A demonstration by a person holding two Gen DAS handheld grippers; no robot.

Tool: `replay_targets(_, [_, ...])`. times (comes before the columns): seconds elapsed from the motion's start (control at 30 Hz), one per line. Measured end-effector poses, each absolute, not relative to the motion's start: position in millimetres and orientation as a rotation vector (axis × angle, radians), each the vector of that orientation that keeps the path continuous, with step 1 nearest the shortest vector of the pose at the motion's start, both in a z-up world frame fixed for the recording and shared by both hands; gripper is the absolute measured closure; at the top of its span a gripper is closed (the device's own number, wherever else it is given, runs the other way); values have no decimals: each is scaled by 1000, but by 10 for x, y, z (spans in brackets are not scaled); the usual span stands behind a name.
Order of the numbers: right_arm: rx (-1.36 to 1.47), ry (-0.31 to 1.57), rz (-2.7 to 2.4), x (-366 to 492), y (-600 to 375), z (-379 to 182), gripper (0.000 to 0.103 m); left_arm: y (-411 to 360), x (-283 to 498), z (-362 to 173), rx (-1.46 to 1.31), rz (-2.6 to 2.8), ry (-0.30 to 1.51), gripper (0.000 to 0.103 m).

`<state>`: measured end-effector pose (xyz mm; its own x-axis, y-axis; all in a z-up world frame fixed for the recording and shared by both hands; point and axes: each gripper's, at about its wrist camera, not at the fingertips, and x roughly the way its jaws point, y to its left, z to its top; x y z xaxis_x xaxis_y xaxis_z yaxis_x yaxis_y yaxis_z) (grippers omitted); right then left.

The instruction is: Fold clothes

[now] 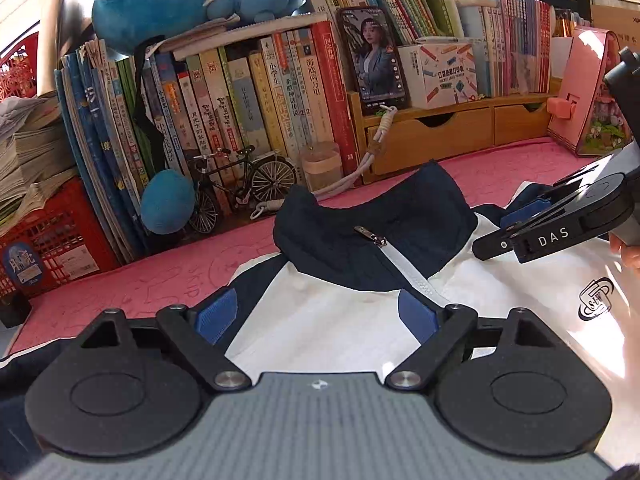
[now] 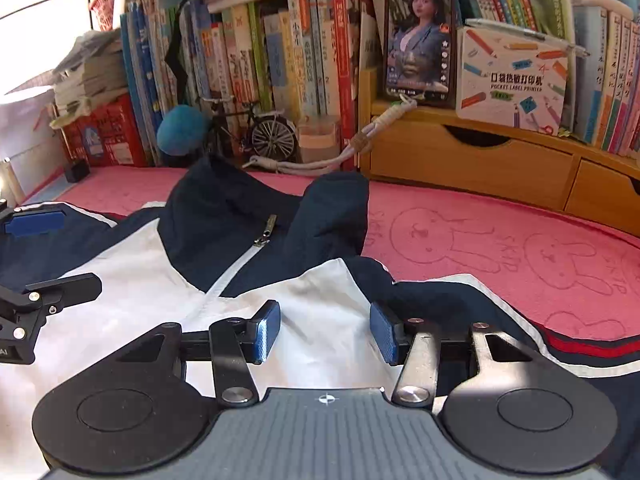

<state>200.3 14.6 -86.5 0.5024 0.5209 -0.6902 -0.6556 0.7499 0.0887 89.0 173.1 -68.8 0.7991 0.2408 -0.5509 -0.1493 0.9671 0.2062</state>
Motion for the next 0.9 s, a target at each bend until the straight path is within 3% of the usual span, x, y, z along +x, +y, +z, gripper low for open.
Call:
replay_targets(0.13, [-152,737,663,2309,216,-1004,59,1962,1256,-994,155,312,658,11])
replay_targets(0.27, [-200,673,590,2573,378,-1112,37,2269,1513,-1009,91,385,680,0])
replay_targets(0.33, [-139,694,539,2751,405,-1103,34,2390,1588,-997,46,394,684,0])
replay_targets(0.4, [-84,705,513,2788,341,-1010,51,2429,1585,-972,38,404,675,0])
replay_targets(0.53, [-49,624,659,2410,-63,-786,51,2396,1448,-962,41,385,636,1])
replay_targets(0.7, [-101,717,639,2247,-874,-929,55,2462,1530,-1002,2,392,698,0])
replay_targets(0.77, [-69,724,541,2347,-1325,-953,76,2476,1532,-1011,-9,391,700,0])
replay_targets(0.83, [-42,727,444,2468,-1767,-979,78,2449,1537,-1010,10,398,699,0])
replay_targets(0.87, [-37,724,398,2564,-1972,-994,97,2424,1538,-1009,27,403,697,0])
replay_targets(0.9, [-32,721,353,2660,-2178,-1009,103,2394,1541,-1006,47,410,695,0])
